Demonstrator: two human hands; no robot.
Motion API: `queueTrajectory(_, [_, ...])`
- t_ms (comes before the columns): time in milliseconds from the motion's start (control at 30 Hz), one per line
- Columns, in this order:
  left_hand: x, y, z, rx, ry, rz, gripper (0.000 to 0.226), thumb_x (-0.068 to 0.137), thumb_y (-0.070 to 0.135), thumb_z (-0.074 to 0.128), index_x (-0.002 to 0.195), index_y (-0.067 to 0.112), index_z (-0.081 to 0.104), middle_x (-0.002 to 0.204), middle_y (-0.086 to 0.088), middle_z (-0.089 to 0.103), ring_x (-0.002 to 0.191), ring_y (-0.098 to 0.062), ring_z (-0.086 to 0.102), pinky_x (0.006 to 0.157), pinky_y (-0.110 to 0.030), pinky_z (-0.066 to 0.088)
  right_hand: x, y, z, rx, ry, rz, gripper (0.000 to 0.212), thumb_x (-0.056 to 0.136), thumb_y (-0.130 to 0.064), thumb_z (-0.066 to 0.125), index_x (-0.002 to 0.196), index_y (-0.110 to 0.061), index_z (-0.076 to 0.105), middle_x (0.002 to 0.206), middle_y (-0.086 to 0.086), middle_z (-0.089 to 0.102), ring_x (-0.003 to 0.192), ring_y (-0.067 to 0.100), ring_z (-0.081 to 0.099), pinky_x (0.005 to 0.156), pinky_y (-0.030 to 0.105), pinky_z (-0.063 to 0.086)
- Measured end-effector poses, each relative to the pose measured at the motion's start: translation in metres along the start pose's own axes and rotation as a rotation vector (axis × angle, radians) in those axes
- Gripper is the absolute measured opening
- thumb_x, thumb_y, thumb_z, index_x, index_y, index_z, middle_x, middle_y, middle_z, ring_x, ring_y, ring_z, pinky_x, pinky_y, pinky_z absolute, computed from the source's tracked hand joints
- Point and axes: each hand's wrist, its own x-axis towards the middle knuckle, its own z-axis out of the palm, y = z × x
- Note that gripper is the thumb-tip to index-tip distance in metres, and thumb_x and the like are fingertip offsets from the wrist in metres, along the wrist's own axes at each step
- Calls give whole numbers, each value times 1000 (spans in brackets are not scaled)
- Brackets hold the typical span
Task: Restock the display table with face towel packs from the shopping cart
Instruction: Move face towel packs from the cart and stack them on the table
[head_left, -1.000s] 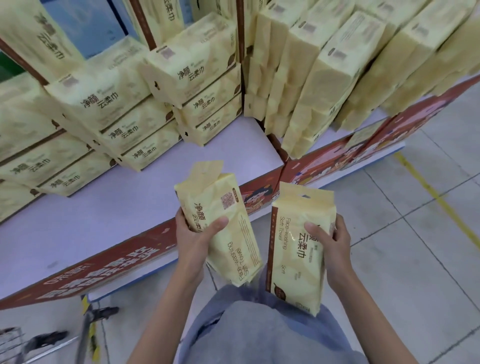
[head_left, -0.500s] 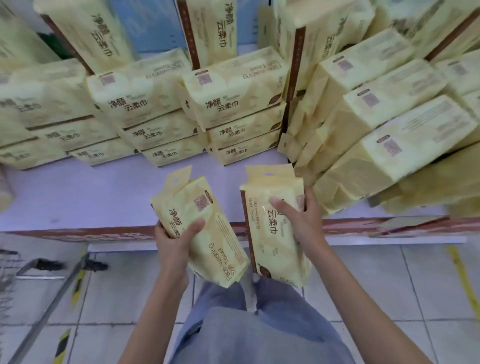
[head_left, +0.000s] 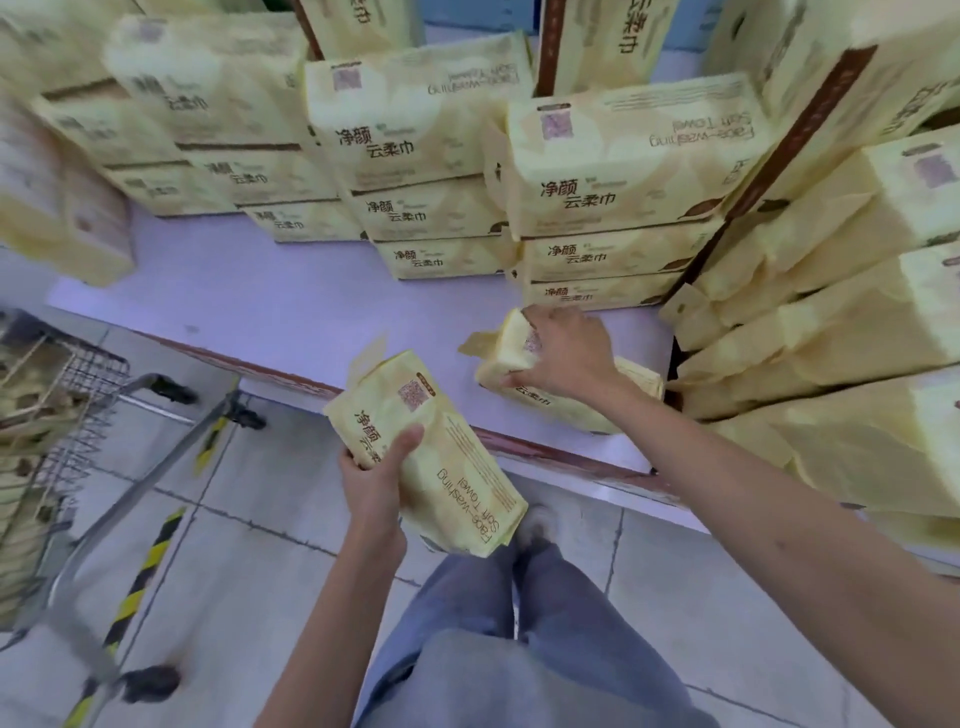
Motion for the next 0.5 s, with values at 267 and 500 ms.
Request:
queueTrajectory(267, [19, 0, 8, -17, 38, -69, 97, 41, 34, 85, 127, 17, 45, 114, -2, 66, 104, -22, 64, 93, -42, 51, 13, -5, 33, -173, -39, -11, 91, 65, -64, 69, 140, -26, 33, 126, 5, 55, 121, 26, 41, 91, 38, 30])
queueTrajectory(500, [31, 5, 15, 10, 24, -103, 83, 55, 27, 85, 128, 14, 46, 116, -4, 66, 104, -21, 64, 92, -41, 50, -47, -9, 34, 528, 455, 396, 78, 72, -48, 75, 135, -13, 45, 136, 6, 49, 129, 26, 38, 104, 38, 29])
